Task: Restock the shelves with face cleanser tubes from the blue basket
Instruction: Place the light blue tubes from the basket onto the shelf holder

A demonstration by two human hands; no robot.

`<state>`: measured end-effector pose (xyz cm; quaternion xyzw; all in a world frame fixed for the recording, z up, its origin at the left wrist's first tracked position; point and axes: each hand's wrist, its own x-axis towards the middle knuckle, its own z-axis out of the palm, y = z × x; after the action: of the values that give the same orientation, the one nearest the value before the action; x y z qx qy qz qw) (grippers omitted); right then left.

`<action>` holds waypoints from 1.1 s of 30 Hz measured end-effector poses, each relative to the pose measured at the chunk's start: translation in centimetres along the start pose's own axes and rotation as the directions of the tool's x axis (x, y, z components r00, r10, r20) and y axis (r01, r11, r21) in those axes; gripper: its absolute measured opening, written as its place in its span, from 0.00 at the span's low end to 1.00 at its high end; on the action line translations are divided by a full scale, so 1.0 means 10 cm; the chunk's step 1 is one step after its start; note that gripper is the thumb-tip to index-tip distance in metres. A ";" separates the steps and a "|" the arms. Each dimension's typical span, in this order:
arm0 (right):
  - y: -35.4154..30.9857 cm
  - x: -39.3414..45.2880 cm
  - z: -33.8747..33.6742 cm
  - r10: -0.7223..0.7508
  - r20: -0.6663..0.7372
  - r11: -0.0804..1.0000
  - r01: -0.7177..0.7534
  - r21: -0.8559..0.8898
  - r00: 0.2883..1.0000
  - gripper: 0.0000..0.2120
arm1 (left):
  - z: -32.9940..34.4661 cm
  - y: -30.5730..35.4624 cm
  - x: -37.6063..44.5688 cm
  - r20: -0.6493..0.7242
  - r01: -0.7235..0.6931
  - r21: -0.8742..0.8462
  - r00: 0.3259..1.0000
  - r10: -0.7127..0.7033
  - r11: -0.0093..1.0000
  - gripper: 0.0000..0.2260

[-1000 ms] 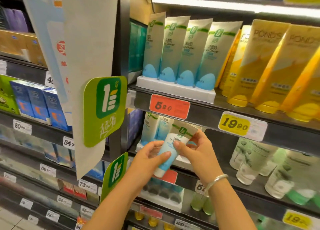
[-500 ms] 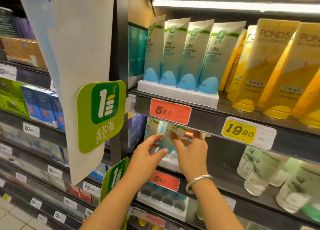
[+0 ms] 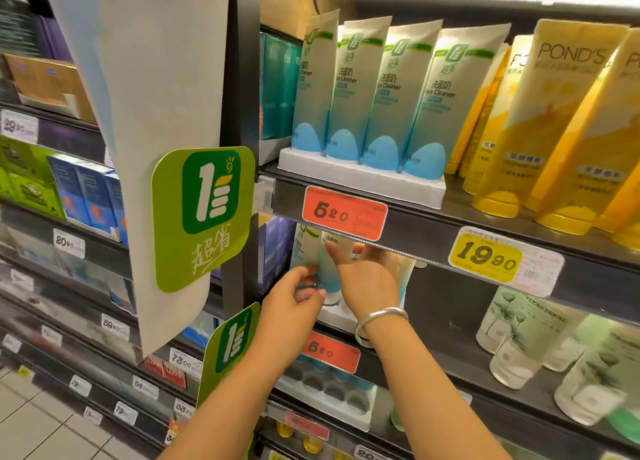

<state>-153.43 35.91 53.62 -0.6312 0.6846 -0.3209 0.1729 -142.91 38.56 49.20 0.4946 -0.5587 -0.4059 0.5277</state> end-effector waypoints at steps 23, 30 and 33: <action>0.13 -0.31 0.15 0.075 -0.295 0.927 0.043 0.374 0.952 0.05 | -0.28 -0.08 -0.02 0.210 0.111 -0.152 0.975 -0.077 0.982 0.09; 0.43 -0.97 0.22 0.282 -0.173 0.827 -0.148 0.542 0.944 0.10 | -0.35 -0.29 -0.26 0.421 0.262 -0.179 0.892 -0.167 0.948 0.08; 0.69 -1.37 0.21 0.432 -0.142 0.769 -0.281 0.574 0.891 0.10 | -0.23 -0.48 -0.43 0.511 0.345 -0.135 0.827 -0.233 0.929 0.07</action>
<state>-155.35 48.83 45.21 -0.3648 0.6913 -0.5425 0.3077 -140.25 42.07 44.00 0.3939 -0.5426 -0.6521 0.3538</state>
